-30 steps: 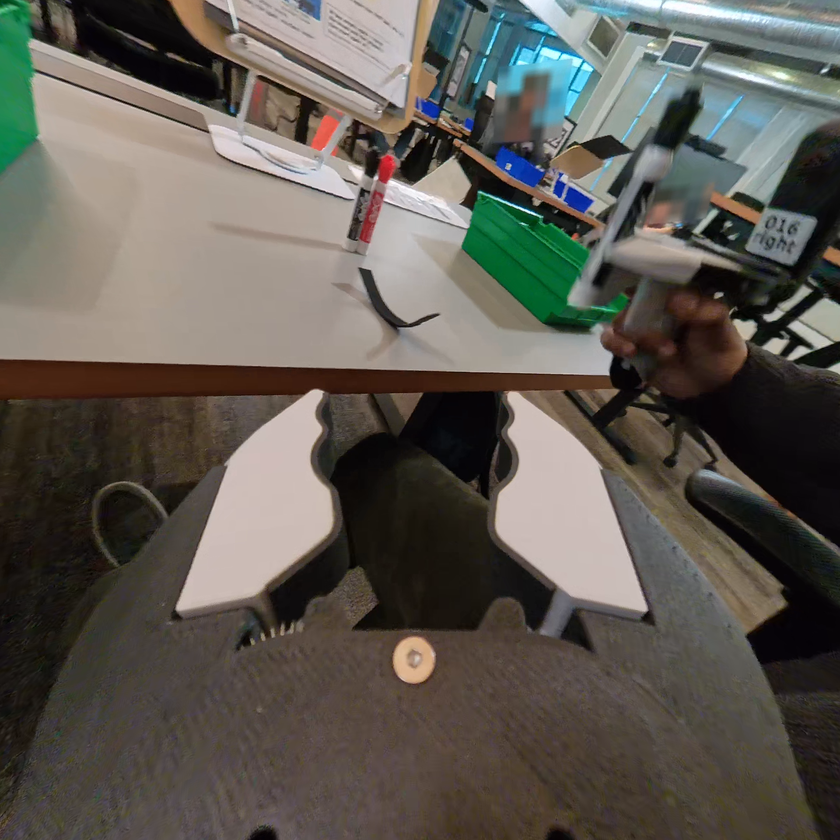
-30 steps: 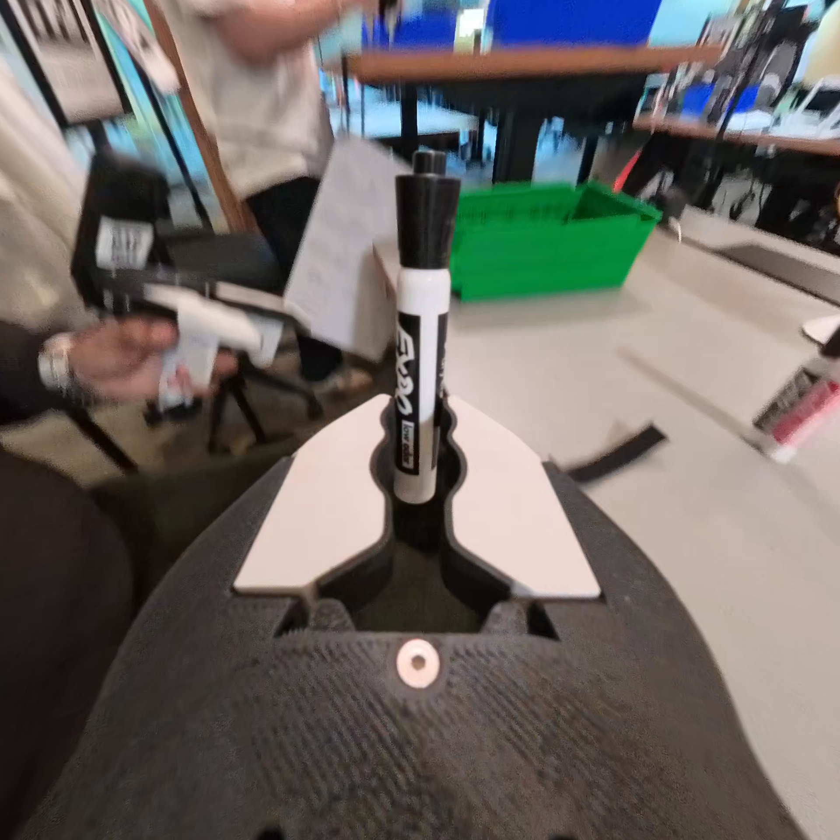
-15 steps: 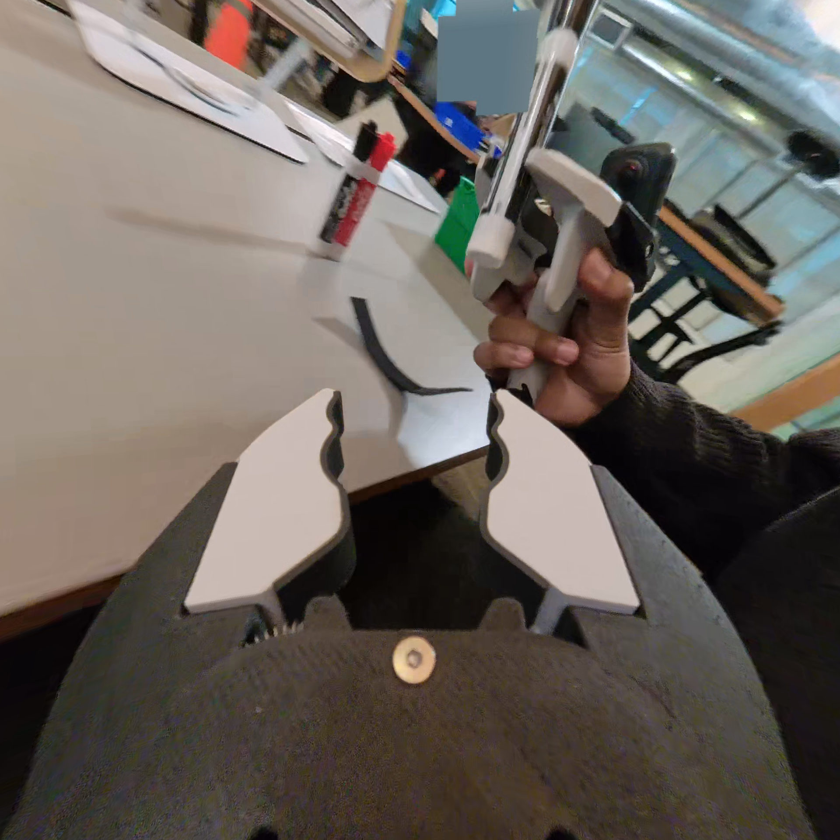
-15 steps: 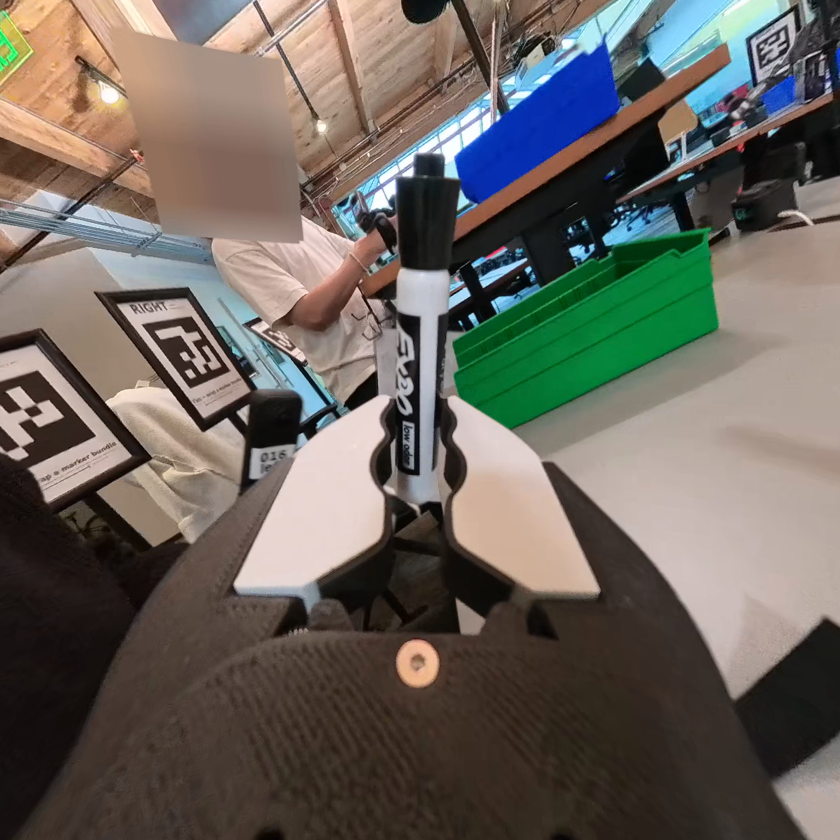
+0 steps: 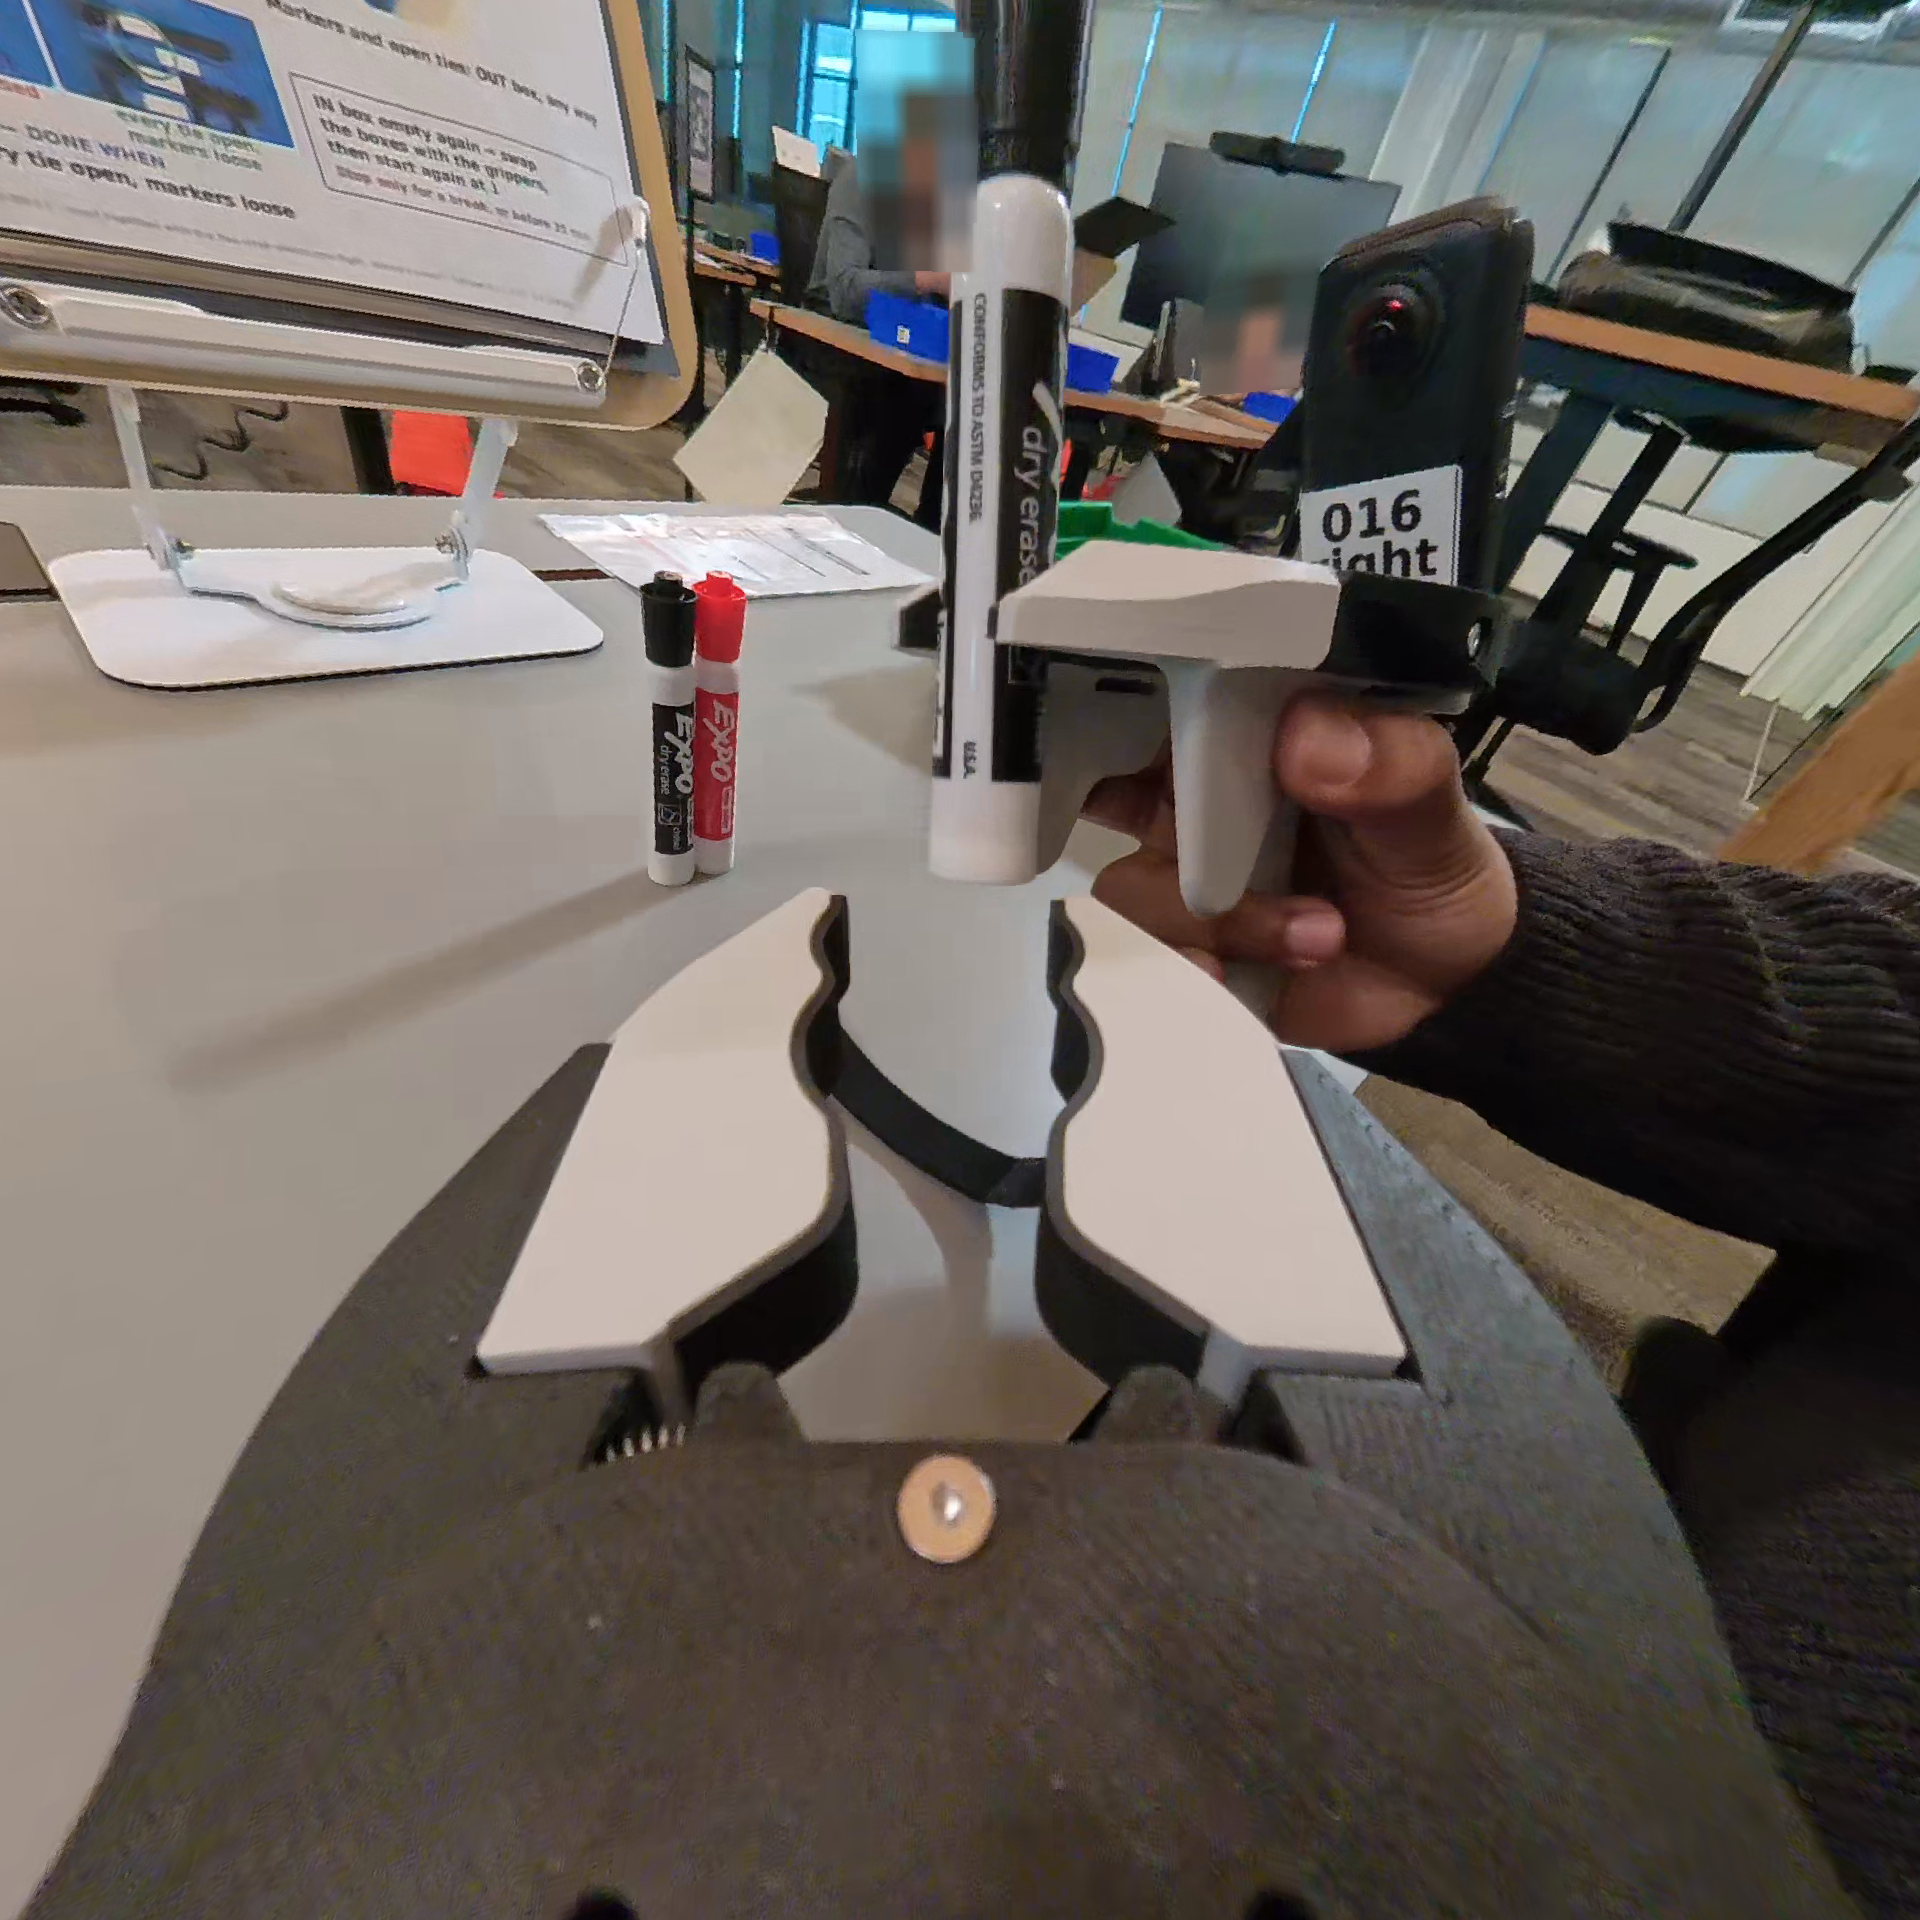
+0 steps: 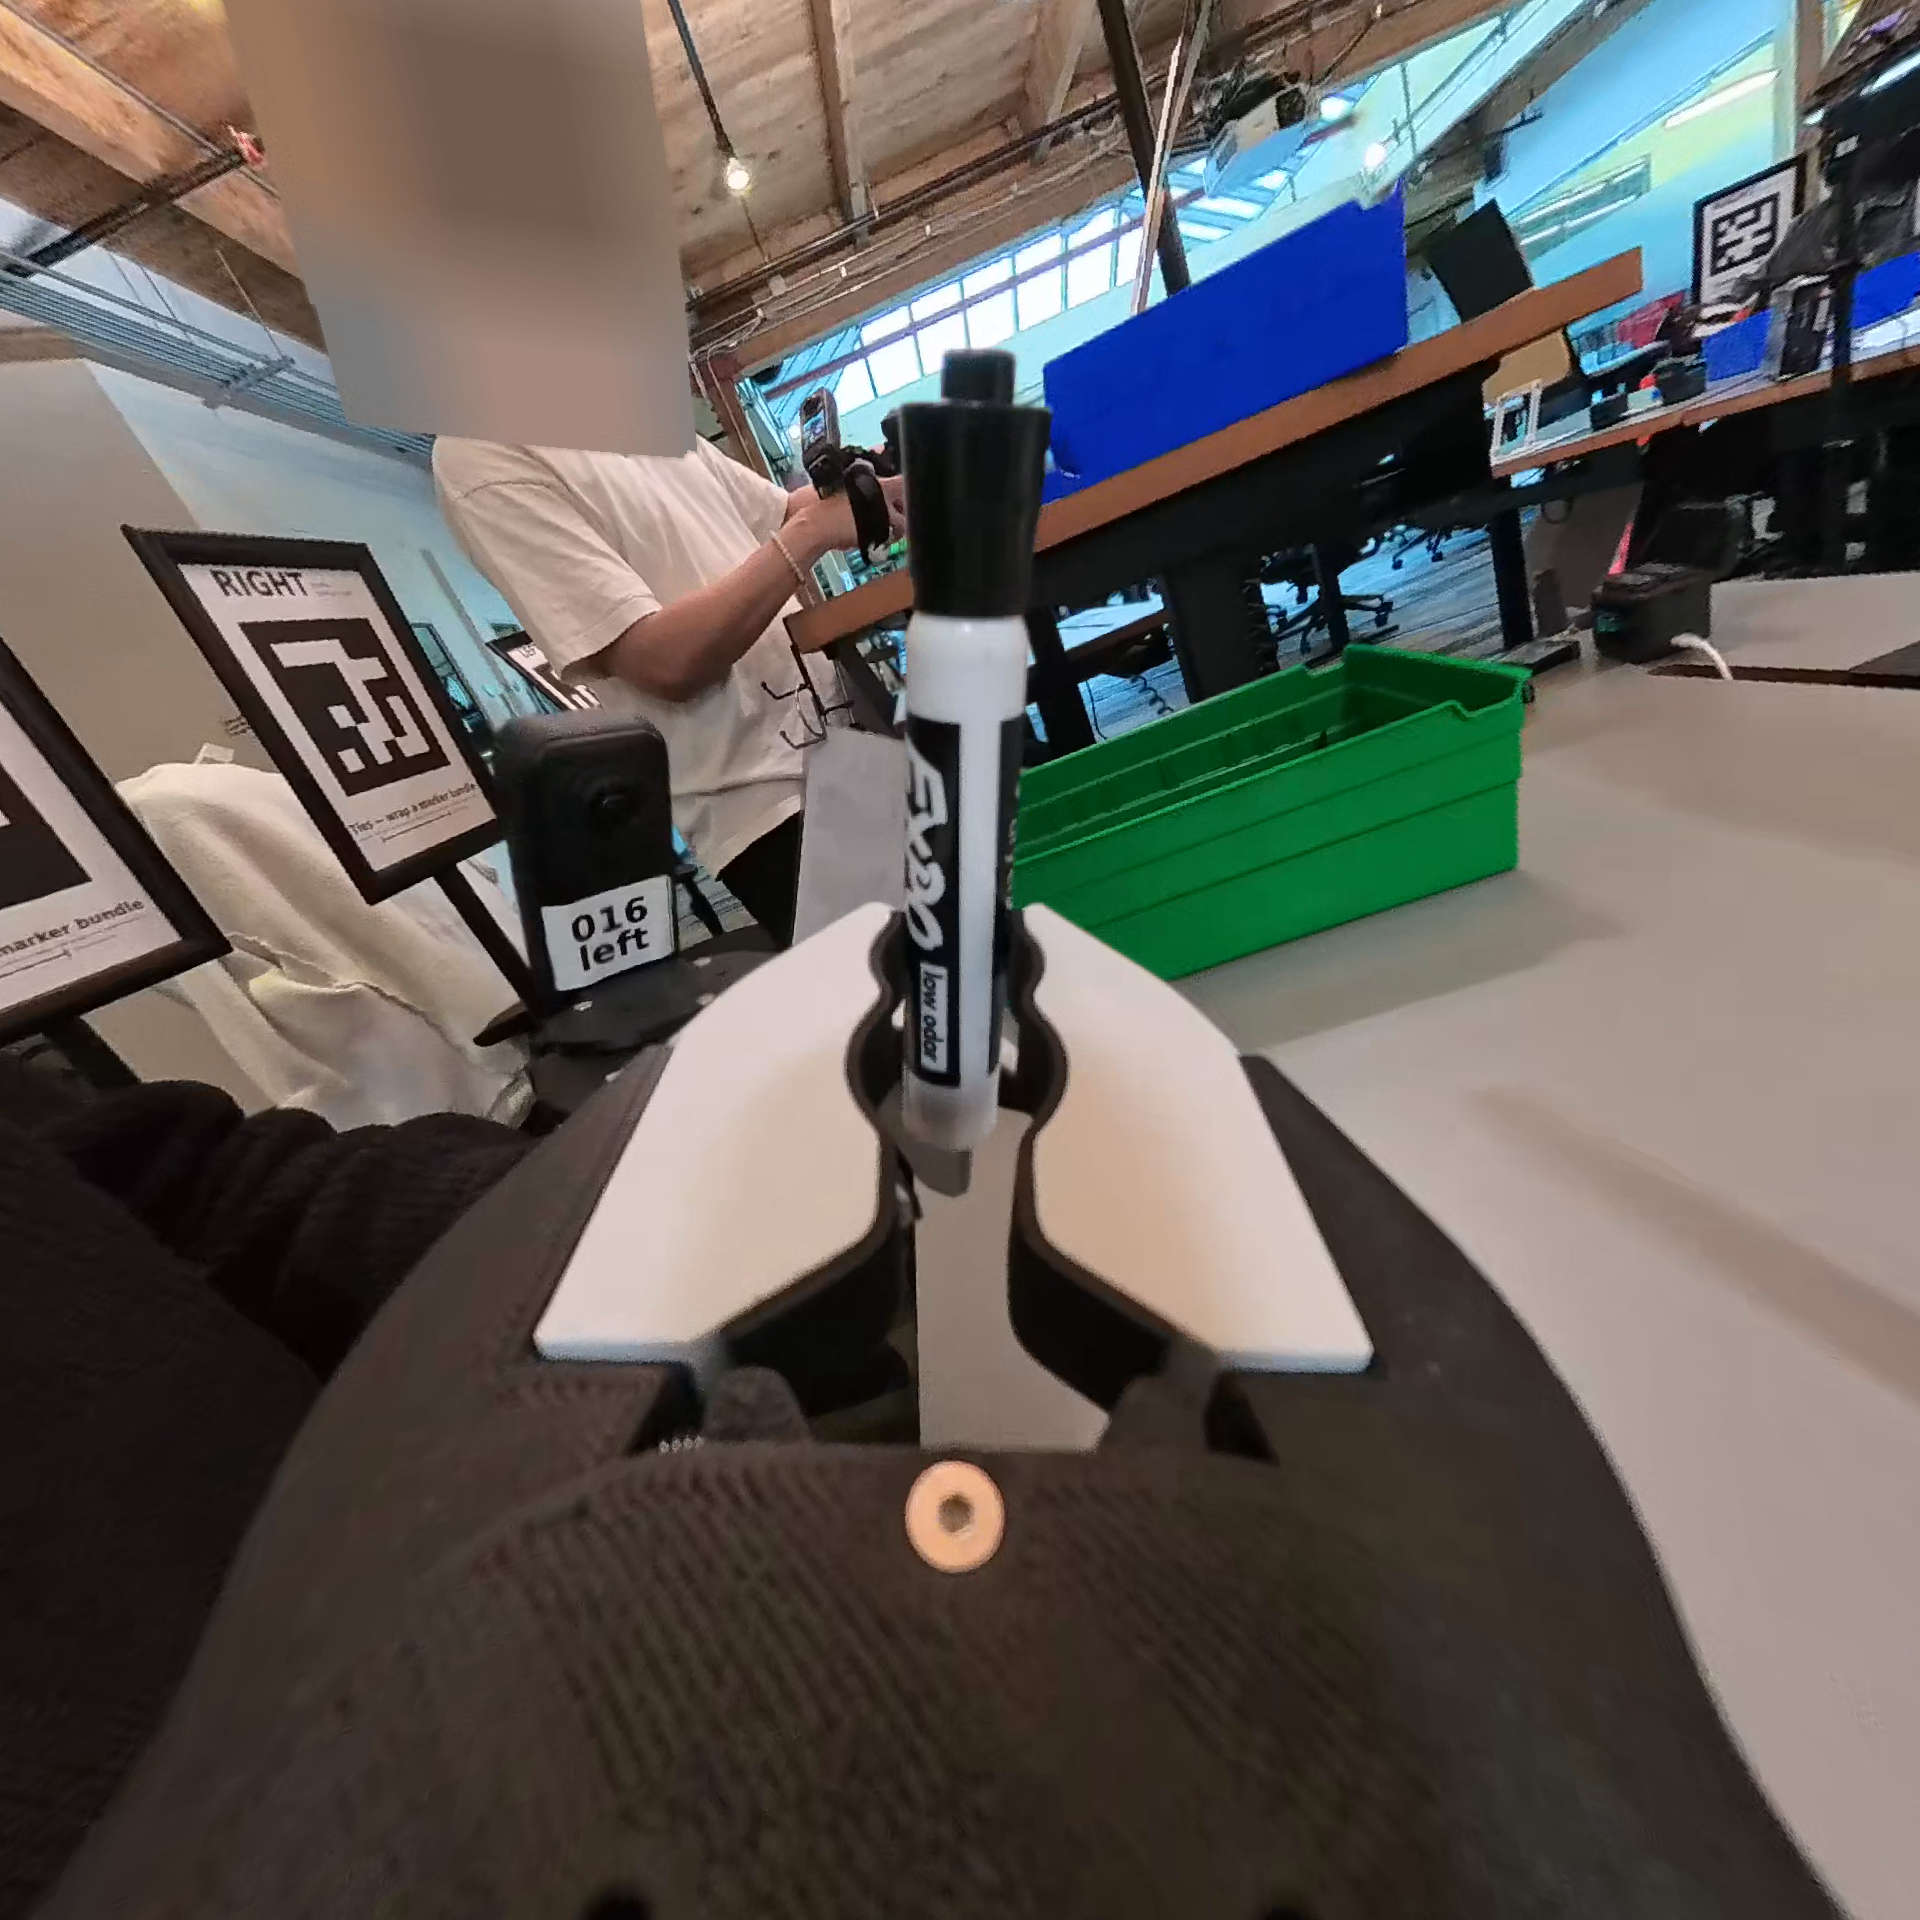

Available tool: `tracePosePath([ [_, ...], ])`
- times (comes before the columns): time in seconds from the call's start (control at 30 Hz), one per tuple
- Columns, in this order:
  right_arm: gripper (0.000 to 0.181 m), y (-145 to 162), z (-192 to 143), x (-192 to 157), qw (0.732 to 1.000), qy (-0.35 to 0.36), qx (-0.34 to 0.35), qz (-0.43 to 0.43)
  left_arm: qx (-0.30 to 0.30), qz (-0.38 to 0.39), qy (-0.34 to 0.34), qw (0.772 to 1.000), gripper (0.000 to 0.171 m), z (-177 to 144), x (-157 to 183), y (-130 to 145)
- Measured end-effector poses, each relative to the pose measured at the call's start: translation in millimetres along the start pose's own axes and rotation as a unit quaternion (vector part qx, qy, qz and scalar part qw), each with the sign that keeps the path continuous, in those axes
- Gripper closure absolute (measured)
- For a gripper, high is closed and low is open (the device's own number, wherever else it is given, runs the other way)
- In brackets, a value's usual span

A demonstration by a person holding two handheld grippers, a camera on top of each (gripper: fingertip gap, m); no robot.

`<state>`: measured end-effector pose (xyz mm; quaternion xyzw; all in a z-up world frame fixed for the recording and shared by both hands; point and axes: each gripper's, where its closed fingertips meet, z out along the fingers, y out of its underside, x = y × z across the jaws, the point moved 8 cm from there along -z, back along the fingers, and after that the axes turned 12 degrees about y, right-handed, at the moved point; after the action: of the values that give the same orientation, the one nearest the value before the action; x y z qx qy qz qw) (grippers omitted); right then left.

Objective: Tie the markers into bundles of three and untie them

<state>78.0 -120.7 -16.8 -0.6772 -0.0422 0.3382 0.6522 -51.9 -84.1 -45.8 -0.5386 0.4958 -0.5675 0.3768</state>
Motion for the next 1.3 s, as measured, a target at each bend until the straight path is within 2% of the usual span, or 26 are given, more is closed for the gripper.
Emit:
tracePosePath([
  [0.2,0.163,12.7,0.0,-3.2,1.0,-0.015,0.003,0.009,-0.016,0.02,0.009,1.0,0.151,-1.6,5.0,6.1],
  [0.3,0.163,15.5,2.6,-7.5,1.0,-0.018,0.003,-0.01,-0.03,0.024,0.02,0.999,0.134,0.1,7.5,9.6],
  [0.37,0.163,17.7,5.7,-13.1,0.999,-0.027,0.001,-0.027,-0.041,0.022,0.017,0.999,0.131,1.4,6.2,12.7],
  [0.47,0.163,22.5,10.6,-16.6,0.999,-0.026,-0.007,-0.039,-0.021,0.015,0.017,1.0,0.147,-2.2,5.1,9.1],
  [0.53,0.162,25.8,12.0,-16.6,0.999,-0.03,-0.013,-0.039,-0.016,0.004,0.024,1.0,0.151,-5.4,2.5,7.5],
  [0.77,0.161,27.8,9.8,-7.5,0.998,-0.021,-0.034,-0.049,-0.076,0.007,0.031,0.997,0.15,-4.0,-4.3,10.2],
  [0.87,0.145,19.0,3.1,4.0,0.999,0.002,-0.021,-0.041,-0.104,0.019,0.021,0.994,0.15,-4.8,-8.9,12.6],
  [1.1,0.143,0.8,-15.1,29.7,0.999,0.034,-0.011,-0.01,-0.22,0.077,0.0,0.972,0.15,-3.6,-16.9,27.6],
  [1.13,0.144,2.0,-15.2,32.0,0.999,0.034,-0.024,-0.006,-0.227,0.081,-0.003,0.971,0.15,-3.1,-17.5,28.8],
  [1.2,0.16,5.0,-14.5,35.8,0.998,0.034,-0.051,0.0,-0.232,0.079,-0.006,0.97,0.15,-2.9,-19.4,29.9],
  [1.3,0.16,6.1,-13.2,38.4,0.997,0.035,-0.061,0.024,-0.224,0.075,-0.009,0.972,0.15,-4.1,-22.1,31.0],
])
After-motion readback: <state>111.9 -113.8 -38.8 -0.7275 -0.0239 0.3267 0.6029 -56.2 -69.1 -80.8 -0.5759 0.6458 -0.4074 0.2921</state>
